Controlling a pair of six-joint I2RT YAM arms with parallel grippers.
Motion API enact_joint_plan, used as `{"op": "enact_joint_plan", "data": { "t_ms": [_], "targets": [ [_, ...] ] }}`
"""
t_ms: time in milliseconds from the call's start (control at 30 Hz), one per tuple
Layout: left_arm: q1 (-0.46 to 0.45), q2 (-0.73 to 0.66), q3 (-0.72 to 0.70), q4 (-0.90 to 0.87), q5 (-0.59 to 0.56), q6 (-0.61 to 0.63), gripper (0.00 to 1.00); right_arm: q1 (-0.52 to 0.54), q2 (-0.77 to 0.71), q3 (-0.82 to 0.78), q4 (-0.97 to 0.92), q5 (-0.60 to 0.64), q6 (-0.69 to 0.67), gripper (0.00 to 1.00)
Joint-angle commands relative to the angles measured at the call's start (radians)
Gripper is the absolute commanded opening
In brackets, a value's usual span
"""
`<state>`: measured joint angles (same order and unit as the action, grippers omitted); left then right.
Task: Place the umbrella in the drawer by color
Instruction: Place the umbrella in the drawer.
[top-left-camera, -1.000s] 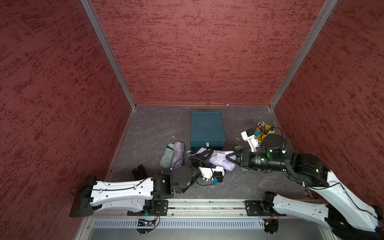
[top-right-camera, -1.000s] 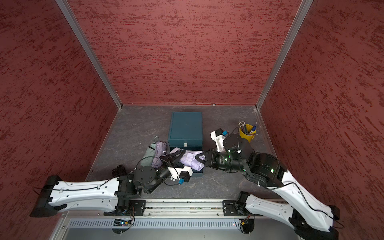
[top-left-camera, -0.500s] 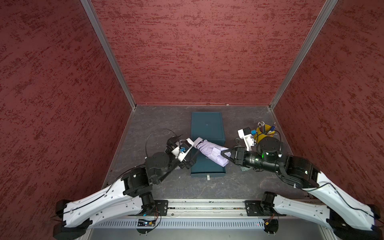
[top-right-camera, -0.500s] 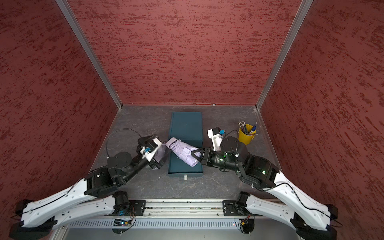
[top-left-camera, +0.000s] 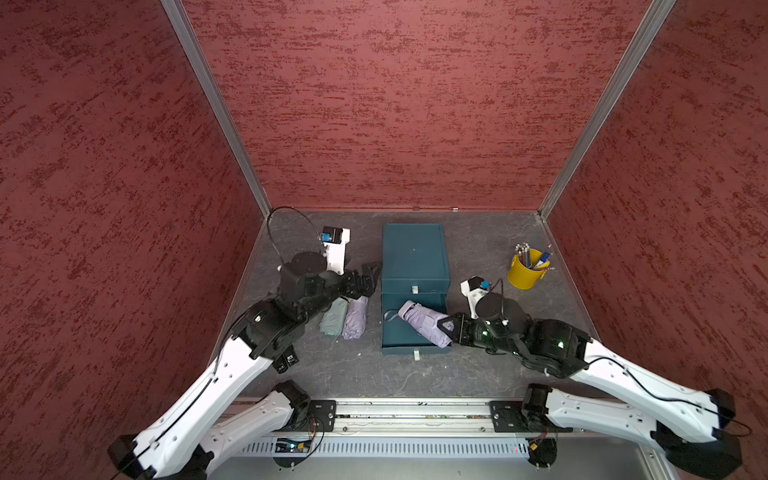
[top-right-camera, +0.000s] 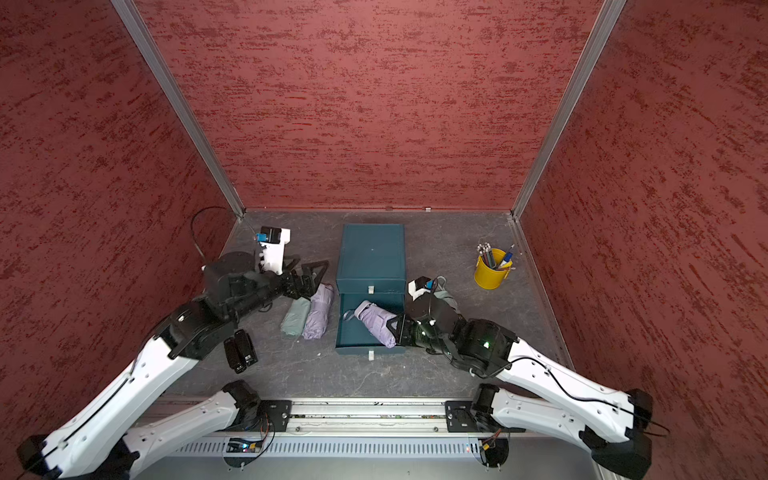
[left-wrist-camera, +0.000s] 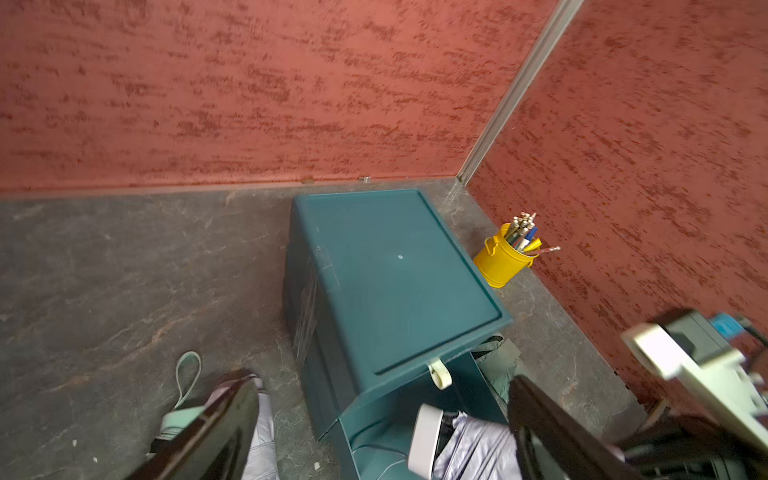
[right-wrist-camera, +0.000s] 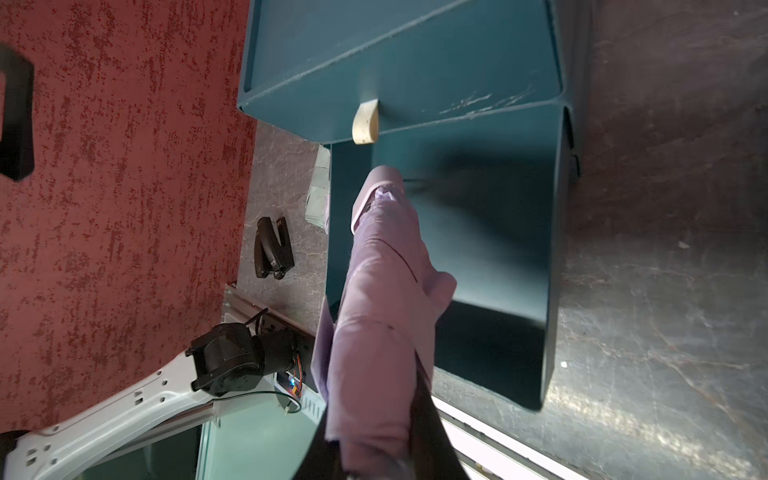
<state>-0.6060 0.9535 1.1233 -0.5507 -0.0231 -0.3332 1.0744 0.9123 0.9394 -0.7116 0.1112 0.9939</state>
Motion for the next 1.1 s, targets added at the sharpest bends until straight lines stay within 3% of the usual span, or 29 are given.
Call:
{"op": "enact_joint_plan", "data": {
  "t_ms": [0,200,467,1000,1033,1067],
  "targets": [
    [0.032,0.082,0.018,-0.035,0.132,-0.107,0.95,0.071,0.027,0.008,0.152,0.183,-0.023,0.0],
    [0.034,0.163,-0.007,0.031,0.189,-0.133,0.95,0.17,0.119,0.018,0.185,0.355,-0.011,0.0],
    [0.035,0.221,-0.038,0.009,0.149,-0.127,0.84,0.276,0.232,0.043,0.212,0.569,0.005,0.0],
    [0.033,0.229,-0.108,0.06,0.19,-0.106,0.72,0.301,0.441,0.13,0.183,0.656,0.066,0.0],
    [0.034,0.229,-0.109,0.061,0.191,-0.107,0.71,0.3,0.452,0.14,0.171,0.656,0.069,0.15],
    [0.034,0.229,-0.109,0.061,0.191,-0.106,0.71,0.301,0.459,0.148,0.155,0.653,0.074,0.4]
  ]
}}
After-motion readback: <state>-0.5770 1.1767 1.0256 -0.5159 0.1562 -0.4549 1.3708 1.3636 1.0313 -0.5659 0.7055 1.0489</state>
